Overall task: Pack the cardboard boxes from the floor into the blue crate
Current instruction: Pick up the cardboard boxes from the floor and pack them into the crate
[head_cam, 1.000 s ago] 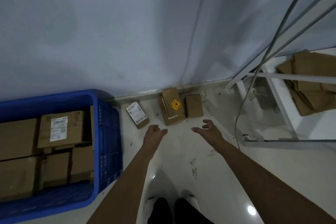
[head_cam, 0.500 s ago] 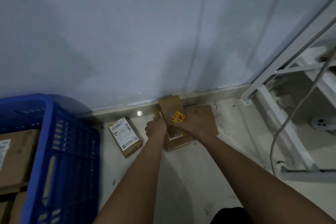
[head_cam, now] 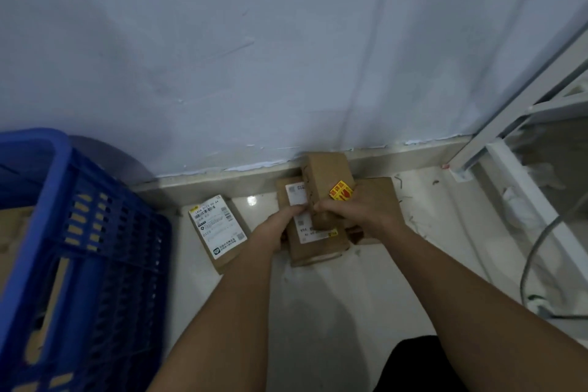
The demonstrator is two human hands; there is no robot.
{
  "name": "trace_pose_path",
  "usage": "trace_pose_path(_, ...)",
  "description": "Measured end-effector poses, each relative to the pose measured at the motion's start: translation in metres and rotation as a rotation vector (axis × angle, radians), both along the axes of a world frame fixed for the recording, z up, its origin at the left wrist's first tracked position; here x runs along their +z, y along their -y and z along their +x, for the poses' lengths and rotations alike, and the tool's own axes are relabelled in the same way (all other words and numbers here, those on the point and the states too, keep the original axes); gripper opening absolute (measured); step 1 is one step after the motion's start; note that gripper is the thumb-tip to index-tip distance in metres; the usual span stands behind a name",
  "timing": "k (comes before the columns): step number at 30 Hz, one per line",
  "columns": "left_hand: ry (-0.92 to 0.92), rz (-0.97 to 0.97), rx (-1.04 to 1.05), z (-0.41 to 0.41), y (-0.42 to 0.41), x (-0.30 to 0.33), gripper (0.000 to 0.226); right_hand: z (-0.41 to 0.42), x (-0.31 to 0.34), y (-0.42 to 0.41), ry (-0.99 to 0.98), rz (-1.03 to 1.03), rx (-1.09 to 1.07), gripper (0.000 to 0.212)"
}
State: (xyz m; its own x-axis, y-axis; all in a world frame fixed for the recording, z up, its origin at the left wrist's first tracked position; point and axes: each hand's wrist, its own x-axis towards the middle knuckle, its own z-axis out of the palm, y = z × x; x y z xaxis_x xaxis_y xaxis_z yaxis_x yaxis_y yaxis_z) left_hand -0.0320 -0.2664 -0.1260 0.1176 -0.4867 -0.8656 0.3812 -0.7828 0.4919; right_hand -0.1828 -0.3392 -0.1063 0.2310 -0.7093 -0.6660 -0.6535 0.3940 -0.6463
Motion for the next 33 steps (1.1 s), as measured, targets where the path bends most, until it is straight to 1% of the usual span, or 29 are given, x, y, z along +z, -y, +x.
trace_pose_path(1,0.015,-0.001,-0.008,0.002,-0.002,0.002,0.044,-0.003,-0.006,0.003,0.02,0.017,-0.008,0.1)
trace_pose_path(3,0.019,0.004,0.027,0.005,-0.004,0.002,0.052,-0.005,-0.006,0.004,0.058,0.033,0.0,0.092)
trace_pose_path(6,0.049,-0.019,0.033,0.01,-0.001,-0.008,0.086,-0.01,0.001,0.0,0.064,0.082,-0.022,0.076)
trace_pose_path(8,0.093,-0.018,0.012,0.01,0.001,-0.004,0.107,-0.014,0.0,-0.002,0.051,0.069,-0.046,0.068)
trace_pose_path(9,0.13,-0.009,0.036,0.01,0.0,-0.003,0.108,-0.015,-0.001,-0.003,0.031,0.025,-0.057,0.07)
trace_pose_path(10,0.19,-0.001,0.054,0.011,-0.003,0.006,0.104,-0.014,0.0,-0.003,-0.01,-0.035,-0.057,0.075)
trace_pose_path(11,0.274,0.04,0.091,0.014,-0.005,0.011,0.107,-0.011,0.002,-0.004,-0.053,-0.085,-0.033,0.08)
trace_pose_path(13,0.494,0.146,0.129,0.022,-0.008,0.025,0.125,-0.003,0.008,-0.008,-0.184,-0.164,0.065,0.085)
trace_pose_path(14,0.573,0.17,0.102,0.028,-0.009,0.029,0.122,0.001,0.009,-0.011,-0.265,-0.194,0.105,0.089)
trace_pose_path(15,0.604,0.185,0.09,0.034,-0.008,0.031,0.118,0.004,0.009,-0.013,-0.341,-0.209,0.131,0.095)
trace_pose_path(17,0.575,0.168,0.163,0.047,-0.004,0.034,0.125,0.009,0.003,-0.019,-0.436,-0.183,0.162,0.107)
trace_pose_path(18,0.555,0.158,0.213,0.054,-0.002,0.031,0.128,0.011,-0.002,-0.021,-0.46,-0.149,0.169,0.107)
trace_pose_path(21,0.499,0.142,0.257,0.076,0.001,0.008,0.131,0.015,-0.023,-0.025,-0.515,-0.104,0.174,0.099)
trace_pose_path(23,0.452,0.156,0.28,0.076,-0.008,0.019,0.141,0.021,-0.029,-0.029,-0.531,-0.123,0.172,0.101)
trace_pose_path(24,0.429,0.135,0.297,0.07,-0.014,0.034,0.14,0.025,-0.032,-0.031,-0.528,-0.122,0.165,0.101)
trace_pose_path(26,0.377,0.084,0.329,0.063,-0.019,0.049,0.126,0.033,-0.035,-0.036,-0.53,-0.12,0.176,0.093)
trace_pose_path(27,0.346,0.059,0.347,0.061,-0.02,0.051,0.12,0.037,-0.034,-0.037,-0.525,-0.128,0.18,0.083)
trace_pose_path(28,0.318,0.051,0.346,0.059,-0.021,0.052,0.118,0.039,-0.033,-0.038,-0.516,-0.143,0.161,0.072)
trace_pose_path(29,0.287,0.053,0.332,0.057,-0.021,0.052,0.122,0.041,-0.032,-0.037,-0.502,-0.162,0.128,0.063)
trace_pose_path(31,0.255,0.051,0.316,0.054,-0.023,0.049,0.13,0.043,-0.02,-0.032,-0.416,-0.21,0.015,0.053)
trace_pose_path(33,0.188,0.034,0.377,0.052,-0.026,0.039,0.134,0.044,-0.002,-0.026,-0.241,-0.221,-0.144,0.051)
